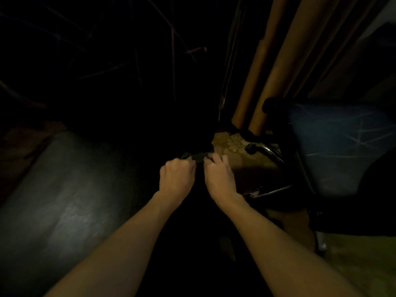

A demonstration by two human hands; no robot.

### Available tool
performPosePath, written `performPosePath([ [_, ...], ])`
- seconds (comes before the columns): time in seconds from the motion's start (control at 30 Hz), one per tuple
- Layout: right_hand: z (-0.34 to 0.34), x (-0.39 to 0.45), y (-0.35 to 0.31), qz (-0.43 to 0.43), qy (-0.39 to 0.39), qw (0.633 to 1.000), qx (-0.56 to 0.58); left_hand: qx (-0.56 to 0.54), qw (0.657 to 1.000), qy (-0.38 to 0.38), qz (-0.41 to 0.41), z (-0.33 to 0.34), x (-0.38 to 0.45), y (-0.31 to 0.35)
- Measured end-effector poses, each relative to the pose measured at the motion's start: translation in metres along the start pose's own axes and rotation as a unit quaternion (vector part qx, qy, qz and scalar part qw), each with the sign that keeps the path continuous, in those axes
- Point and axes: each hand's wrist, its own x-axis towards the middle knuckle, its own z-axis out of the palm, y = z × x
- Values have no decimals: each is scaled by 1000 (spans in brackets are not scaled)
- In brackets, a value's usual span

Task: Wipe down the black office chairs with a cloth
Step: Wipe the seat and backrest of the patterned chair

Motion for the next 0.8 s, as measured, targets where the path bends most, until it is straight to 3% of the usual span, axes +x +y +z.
performPosePath([
  [0.53, 3, -185, -66, 41, -1, 999, -10, 0, 996, -82, 22, -31, -182, 12],
  [0.7, -2, -202, -76, 39, -31, 998, -49, 0, 996, -79, 39, -40, -202, 15],
  [0.8, 1, -194, -75, 23, -44, 997, -54, 3, 995, -102, -3, -39, -193, 16],
])
